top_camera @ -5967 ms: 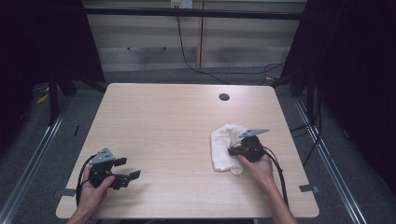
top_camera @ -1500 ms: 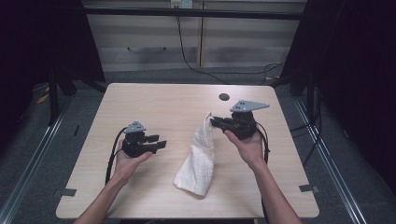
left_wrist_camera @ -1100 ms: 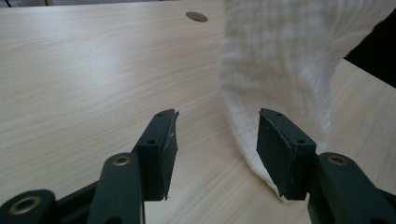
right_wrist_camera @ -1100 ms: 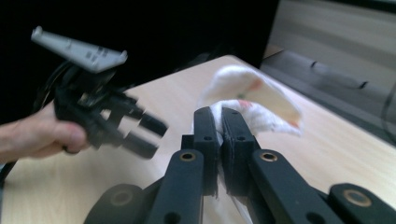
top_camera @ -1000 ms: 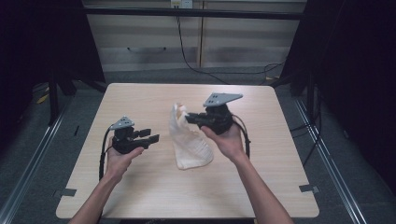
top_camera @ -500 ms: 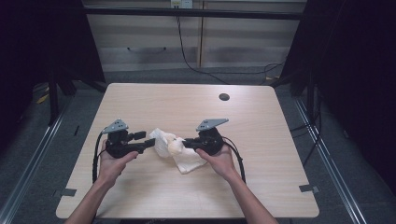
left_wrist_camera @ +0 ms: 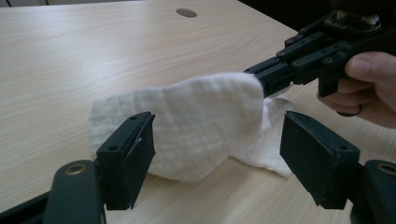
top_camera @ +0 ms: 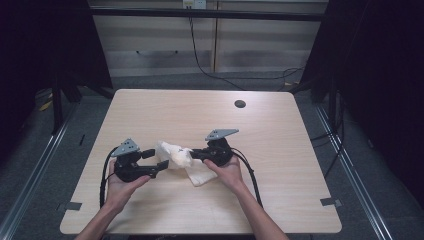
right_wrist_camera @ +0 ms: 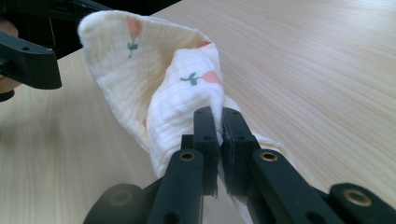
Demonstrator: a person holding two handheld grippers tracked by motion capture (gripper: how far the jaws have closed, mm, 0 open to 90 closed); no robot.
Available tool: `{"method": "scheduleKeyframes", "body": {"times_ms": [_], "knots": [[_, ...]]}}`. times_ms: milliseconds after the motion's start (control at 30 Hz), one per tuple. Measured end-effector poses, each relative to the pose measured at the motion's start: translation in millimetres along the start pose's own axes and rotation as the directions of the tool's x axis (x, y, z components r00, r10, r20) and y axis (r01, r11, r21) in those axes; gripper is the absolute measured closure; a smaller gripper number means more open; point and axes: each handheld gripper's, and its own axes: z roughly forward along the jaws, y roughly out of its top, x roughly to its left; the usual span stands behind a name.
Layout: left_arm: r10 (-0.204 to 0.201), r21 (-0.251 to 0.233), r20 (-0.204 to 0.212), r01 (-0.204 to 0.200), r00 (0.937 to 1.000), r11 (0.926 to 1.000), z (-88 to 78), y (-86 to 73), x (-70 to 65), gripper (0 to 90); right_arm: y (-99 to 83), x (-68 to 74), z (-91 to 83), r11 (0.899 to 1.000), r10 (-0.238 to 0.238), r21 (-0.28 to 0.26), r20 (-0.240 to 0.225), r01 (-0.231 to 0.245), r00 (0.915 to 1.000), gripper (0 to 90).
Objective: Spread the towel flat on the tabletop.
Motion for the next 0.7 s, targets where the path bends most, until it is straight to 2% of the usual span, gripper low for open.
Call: {"method": "scheduleKeyframes", "body": {"times_ms": [133,233,267,300,333,400,433,533,600,700], "knots": [[-0.015,-0.019,-0.043,0.014,0.999,0.9997,4.5,-1.8,-7.5,24.1,1.1,2.0,2.1,1.0,-0.005,-0.008,-0.005,0.005,1.0,85.7],[-0.034,-0.029,-0.072,0.032,0.9968,0.9991,8.6,-1.4,-6.8,23.9,1.9,3.8,1.5,1.0,-0.012,-0.01,-0.01,0.012,0.9999,85.6],[-0.049,-0.041,-0.07,0.046,0.9964,0.9981,10.3,-1.1,-6.1,25.4,2.0,4.4,1.0,1.0,-0.014,-0.007,-0.01,0.014,0.9999,85.7],[-0.045,-0.04,-0.072,0.043,0.9964,0.9983,10.8,-1.0,-3.9,28.2,1.9,4.9,0.8,1.0,-0.017,-0.007,-0.011,0.017,0.9998,85.6],[-0.051,-0.048,-0.072,0.048,0.9961,0.9977,12.1,-1.4,-2.6,32.0,1.9,5.2,0.4,1.0,-0.022,-0.009,-0.01,0.022,0.9997,85.6],[-0.031,-0.045,-0.068,0.028,0.9972,0.9986,13.1,-2.2,0.8,45.6,1.7,5.6,-0.7,1.0,-0.026,-0.005,-0.012,0.026,0.9996,85.6],[-0.032,-0.045,-0.05,0.03,0.9982,0.9986,13.3,-2.7,2.7,54.0,1.6,5.8,-1.1,1.0,-0.028,-0.004,-0.013,0.028,0.9995,85.6],[-0.025,-0.051,-0.025,0.023,0.9994,0.9984,11.9,-3.4,5.0,70.0,1.1,6.0,-2.4,1.0,-0.028,-0.006,-0.013,0.028,0.9995,85.6],[-0.02,-0.054,-0.017,0.019,0.9997,0.9984,10.6,-2.7,5.2,78.6,0.8,6.0,-3.0,1.0,-0.03,-0.007,-0.014,0.03,0.9994,85.6],[-0.022,-0.058,-0.003,0.022,0.9997,0.9981,10.1,-2.3,6.7,84.3,0.7,6.1,-3.7,1.0,-0.029,-0.008,-0.015,0.029,0.9995,85.6]]}}
